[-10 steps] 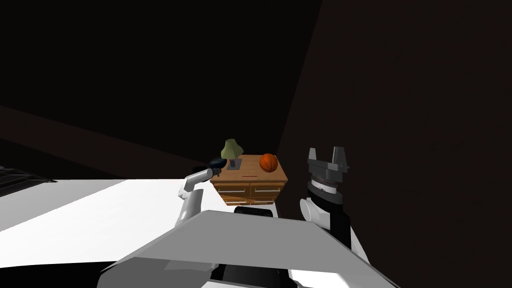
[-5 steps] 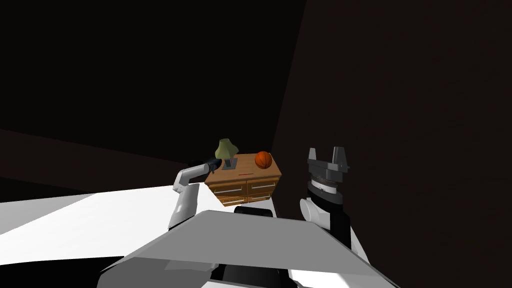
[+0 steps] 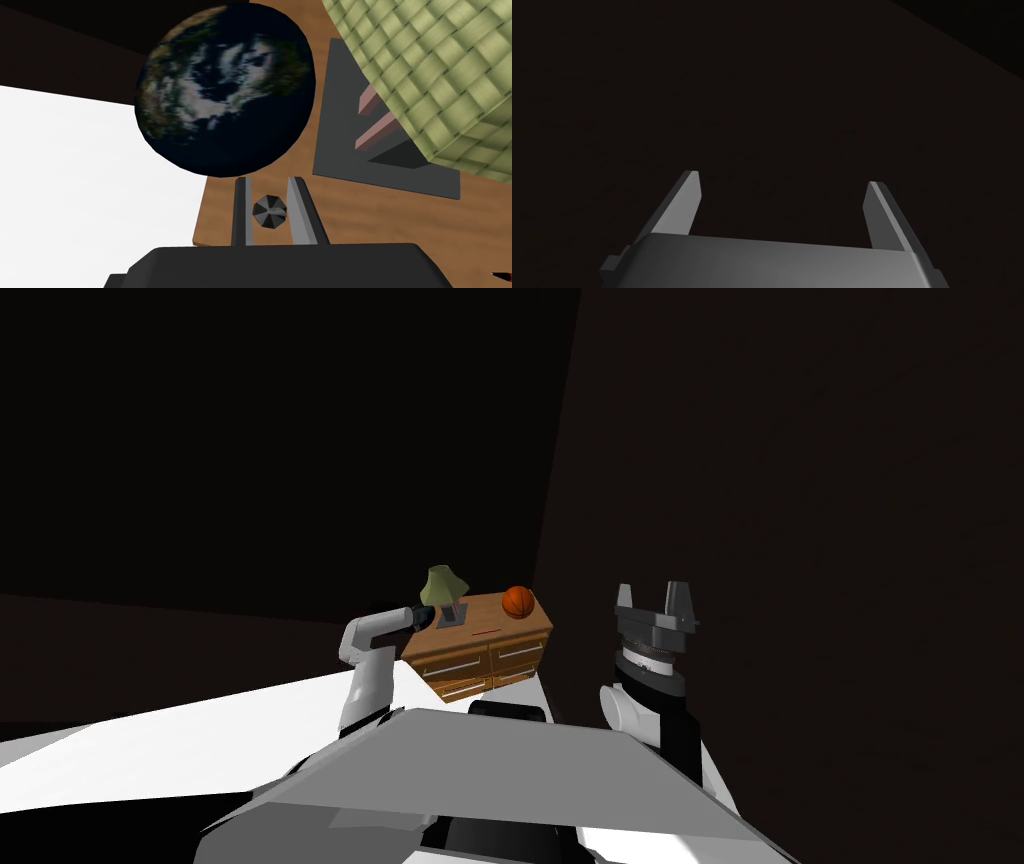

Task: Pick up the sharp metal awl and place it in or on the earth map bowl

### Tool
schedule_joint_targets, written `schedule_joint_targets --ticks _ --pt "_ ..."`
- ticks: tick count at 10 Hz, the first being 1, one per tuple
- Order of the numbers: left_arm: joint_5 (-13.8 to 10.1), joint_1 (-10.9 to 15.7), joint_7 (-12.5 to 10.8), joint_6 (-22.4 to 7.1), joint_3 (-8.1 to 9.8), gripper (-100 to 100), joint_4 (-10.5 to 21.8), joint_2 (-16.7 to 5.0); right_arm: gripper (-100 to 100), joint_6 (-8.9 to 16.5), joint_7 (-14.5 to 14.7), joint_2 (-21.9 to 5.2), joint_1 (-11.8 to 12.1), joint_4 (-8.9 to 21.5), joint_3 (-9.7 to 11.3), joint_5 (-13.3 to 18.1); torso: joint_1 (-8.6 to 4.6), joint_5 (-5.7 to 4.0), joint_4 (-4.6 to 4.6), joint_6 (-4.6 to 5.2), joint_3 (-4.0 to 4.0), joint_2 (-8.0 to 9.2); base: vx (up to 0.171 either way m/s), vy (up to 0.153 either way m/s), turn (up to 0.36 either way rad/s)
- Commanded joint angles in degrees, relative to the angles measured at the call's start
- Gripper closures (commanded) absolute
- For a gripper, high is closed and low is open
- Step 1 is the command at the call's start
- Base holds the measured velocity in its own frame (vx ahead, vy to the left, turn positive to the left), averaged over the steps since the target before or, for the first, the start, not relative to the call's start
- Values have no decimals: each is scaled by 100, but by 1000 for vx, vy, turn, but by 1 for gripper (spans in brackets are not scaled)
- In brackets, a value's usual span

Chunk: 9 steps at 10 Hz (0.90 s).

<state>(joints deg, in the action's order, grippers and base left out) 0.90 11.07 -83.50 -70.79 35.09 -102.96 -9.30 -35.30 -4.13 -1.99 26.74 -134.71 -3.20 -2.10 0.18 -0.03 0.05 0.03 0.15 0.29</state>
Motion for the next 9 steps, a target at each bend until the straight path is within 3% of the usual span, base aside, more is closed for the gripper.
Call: schedule_joint_targets --ticks 1,9 --pt "137 138 -204 -179 99 100 -12 -62 0 0 0 0 0 0 0 0 0 0 0 0 0 0 -72 26 -226" --pt "662 656 -945 -1060 444 100 -215 -229 0 0 0 0 1 0 -1 0 16 9 3 -3 -1 -6 -68 40 -194"
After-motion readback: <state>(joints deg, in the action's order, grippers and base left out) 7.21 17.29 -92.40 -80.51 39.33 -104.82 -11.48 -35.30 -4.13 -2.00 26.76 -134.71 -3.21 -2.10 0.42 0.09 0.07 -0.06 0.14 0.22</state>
